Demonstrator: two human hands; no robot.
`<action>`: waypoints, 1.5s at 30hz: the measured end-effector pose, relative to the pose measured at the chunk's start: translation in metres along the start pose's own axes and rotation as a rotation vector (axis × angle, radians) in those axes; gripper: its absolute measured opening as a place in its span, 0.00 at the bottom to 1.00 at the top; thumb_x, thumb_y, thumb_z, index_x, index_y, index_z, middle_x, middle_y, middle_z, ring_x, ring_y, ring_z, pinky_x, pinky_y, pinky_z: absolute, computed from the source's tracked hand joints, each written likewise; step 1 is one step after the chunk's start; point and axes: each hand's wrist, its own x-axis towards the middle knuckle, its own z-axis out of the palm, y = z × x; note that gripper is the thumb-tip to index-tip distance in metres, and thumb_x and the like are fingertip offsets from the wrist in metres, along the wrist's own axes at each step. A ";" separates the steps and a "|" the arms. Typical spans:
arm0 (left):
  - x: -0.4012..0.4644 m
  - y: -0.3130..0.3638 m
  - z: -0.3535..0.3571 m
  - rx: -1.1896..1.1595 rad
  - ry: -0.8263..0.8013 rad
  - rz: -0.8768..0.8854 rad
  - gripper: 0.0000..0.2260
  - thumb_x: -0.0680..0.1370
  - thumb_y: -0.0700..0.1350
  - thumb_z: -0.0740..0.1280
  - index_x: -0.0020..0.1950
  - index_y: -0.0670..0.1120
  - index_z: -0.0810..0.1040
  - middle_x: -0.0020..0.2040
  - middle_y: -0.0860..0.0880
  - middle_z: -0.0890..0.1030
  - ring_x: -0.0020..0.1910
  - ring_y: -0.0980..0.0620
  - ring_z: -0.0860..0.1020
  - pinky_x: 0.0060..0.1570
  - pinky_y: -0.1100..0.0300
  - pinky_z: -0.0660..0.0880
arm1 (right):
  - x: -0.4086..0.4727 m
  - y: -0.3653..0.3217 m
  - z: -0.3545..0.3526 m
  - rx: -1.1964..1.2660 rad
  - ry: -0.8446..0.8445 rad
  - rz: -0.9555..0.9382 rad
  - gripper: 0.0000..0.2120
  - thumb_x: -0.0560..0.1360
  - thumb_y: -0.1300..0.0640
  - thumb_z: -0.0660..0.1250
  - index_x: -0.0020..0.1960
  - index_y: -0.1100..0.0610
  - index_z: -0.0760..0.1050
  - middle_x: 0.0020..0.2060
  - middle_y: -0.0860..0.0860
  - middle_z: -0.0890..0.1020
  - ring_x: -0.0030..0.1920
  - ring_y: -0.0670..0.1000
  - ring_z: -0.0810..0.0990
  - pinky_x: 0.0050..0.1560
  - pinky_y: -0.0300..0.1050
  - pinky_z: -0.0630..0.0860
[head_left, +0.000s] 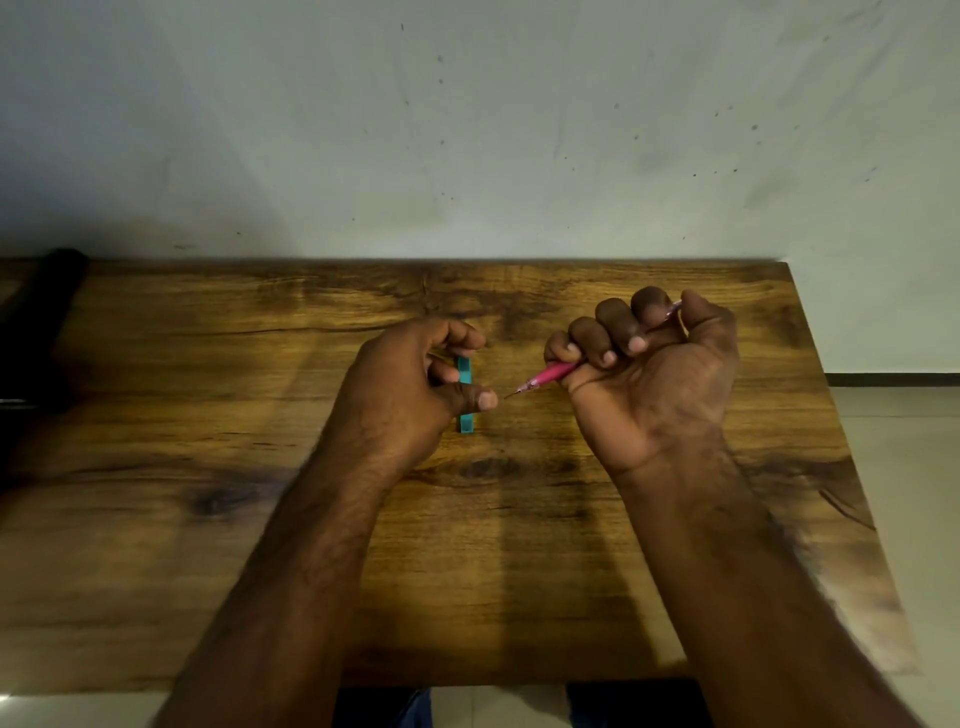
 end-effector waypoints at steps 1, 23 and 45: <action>0.000 0.000 0.000 -0.002 -0.001 0.003 0.22 0.68 0.42 0.83 0.57 0.58 0.82 0.52 0.61 0.83 0.47 0.59 0.81 0.42 0.65 0.75 | 0.000 0.000 0.000 0.003 0.000 0.000 0.20 0.81 0.44 0.52 0.35 0.54 0.66 0.26 0.48 0.61 0.29 0.49 0.58 0.37 0.45 0.63; 0.003 -0.003 0.001 0.032 -0.013 0.012 0.23 0.67 0.42 0.83 0.58 0.57 0.82 0.53 0.62 0.82 0.48 0.61 0.80 0.43 0.64 0.75 | 0.000 0.001 -0.002 -0.007 0.015 -0.007 0.21 0.80 0.44 0.52 0.33 0.54 0.66 0.25 0.49 0.61 0.28 0.49 0.57 0.35 0.44 0.64; 0.004 -0.004 0.002 0.047 -0.017 0.005 0.23 0.67 0.43 0.83 0.59 0.57 0.82 0.55 0.61 0.82 0.48 0.62 0.79 0.43 0.65 0.74 | 0.000 -0.001 -0.002 0.008 0.063 -0.040 0.21 0.80 0.46 0.52 0.32 0.54 0.66 0.24 0.49 0.61 0.27 0.50 0.58 0.33 0.44 0.66</action>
